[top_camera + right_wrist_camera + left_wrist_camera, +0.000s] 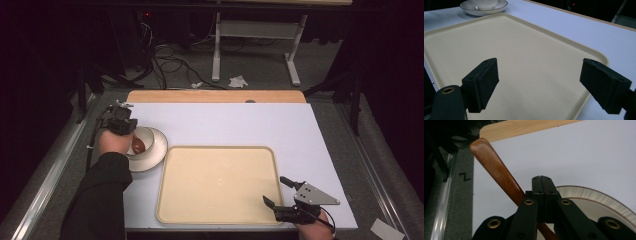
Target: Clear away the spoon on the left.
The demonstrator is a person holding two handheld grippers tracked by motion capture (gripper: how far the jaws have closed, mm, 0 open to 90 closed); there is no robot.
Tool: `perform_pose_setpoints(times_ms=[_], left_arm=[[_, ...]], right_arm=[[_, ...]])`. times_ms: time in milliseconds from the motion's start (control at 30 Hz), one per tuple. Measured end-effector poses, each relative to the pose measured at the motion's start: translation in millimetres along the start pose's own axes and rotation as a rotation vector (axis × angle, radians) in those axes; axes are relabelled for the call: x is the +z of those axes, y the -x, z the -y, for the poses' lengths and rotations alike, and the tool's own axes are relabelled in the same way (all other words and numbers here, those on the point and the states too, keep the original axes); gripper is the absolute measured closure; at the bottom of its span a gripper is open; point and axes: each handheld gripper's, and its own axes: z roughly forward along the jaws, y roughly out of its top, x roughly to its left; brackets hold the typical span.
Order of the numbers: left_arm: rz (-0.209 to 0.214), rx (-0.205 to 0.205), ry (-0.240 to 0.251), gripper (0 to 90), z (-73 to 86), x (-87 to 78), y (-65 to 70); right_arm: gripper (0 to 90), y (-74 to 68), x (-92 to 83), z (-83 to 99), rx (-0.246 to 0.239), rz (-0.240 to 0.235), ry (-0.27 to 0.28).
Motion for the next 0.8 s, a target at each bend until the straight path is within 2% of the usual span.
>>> perform_pose_setpoints(times_ms=[167,233,300,433,500,800], left_arm=[[-0.01,0.025,-0.046,90.0,-1.3,3.6,-2.9],[-0.042,0.042,-0.09,90.0,-0.3,5.1,-8.4],[-0.059,0.041,-0.108,90.0,1.4,4.5,-13.1],[-0.082,0.038,-0.12,90.0,3.8,-1.8,-22.4],[-0.078,0.025,-0.115,90.0,4.7,-4.2,-25.2],[-0.1,-0.005,-0.107,90.0,27.5,-24.2,-53.7]], right_arm=[[16.8,0.1,-0.1,0.1,0.001,0.001,0.0],[16.8,0.1,-0.1,0.1,0.003,0.002,0.0],[16.8,0.3,-0.6,0.2,0.008,0.006,0.0],[16.8,0.8,-0.8,0.7,0.012,0.007,0.0],[16.8,0.4,-0.6,0.6,0.011,0.006,-0.002],[16.8,-0.1,-0.2,0.6,0.019,0.006,-0.006]])
